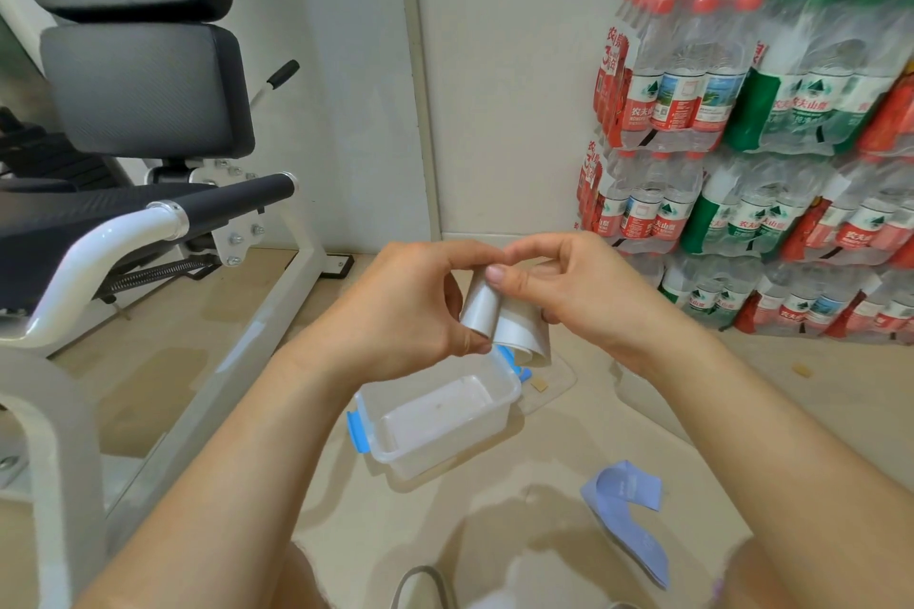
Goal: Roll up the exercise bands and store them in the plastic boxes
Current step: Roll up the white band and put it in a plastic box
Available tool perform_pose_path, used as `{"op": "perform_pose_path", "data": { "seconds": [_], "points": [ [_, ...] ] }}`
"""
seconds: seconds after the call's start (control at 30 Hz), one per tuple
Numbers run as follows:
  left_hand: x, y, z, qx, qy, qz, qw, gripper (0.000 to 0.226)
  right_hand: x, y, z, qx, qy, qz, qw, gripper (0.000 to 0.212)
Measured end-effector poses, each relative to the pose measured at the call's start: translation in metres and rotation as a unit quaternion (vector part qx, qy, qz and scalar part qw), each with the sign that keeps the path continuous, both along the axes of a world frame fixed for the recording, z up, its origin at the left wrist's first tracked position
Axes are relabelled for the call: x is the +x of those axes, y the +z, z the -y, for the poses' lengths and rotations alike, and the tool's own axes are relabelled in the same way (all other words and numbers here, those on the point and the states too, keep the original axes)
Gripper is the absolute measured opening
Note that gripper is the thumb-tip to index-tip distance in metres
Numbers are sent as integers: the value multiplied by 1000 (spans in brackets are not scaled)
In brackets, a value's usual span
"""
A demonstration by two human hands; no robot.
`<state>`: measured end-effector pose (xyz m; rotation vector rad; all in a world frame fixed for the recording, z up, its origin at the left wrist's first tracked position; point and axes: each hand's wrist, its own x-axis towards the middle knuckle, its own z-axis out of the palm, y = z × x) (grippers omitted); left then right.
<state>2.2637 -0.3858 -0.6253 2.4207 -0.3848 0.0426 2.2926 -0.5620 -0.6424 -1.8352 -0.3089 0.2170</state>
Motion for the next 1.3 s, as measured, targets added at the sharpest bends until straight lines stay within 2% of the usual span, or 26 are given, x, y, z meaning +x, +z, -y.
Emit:
{"op": "perform_pose_path", "data": {
  "seconds": [0.1,0.2,0.3,0.4,0.5,0.57,0.67,0.83,1.13,1.2,1.3],
  "points": [
    [1,-2,3,29,-3,3,1000,66,-1,-3,-1,-4,2,1,1000,29],
    [1,-4,4,21,-18,5,1000,67,0,-3,-2,11,-2,-11,1000,32],
    [3,-7,1,-115,-41,-30,992,68,3,-2,0,120,1,-70,990,31],
    [5,-8,-2,-274,-56,-76,957,62,5,2,4,235,7,-130,963,33],
    [6,-8,-1,-351,-72,-101,928,56,6,2,6,270,30,-152,950,39],
    [7,-6,-3,-330,-70,-93,937,57,5,1,6,230,37,-140,962,33],
    [7,-2,-10,-273,-50,-74,958,58,4,-2,6,105,33,-73,991,21],
    [3,-1,-9,-151,-39,-43,987,59,2,-1,1,31,22,-14,999,29],
    [2,0,-4,-46,-17,-22,999,58,4,-7,-1,33,20,-16,999,29],
    [2,0,-5,-65,-29,-38,997,56,4,-8,0,59,13,-29,998,32],
    [0,0,-7,-149,-57,-71,985,60,6,-8,2,137,21,-71,988,33]
  ]
}}
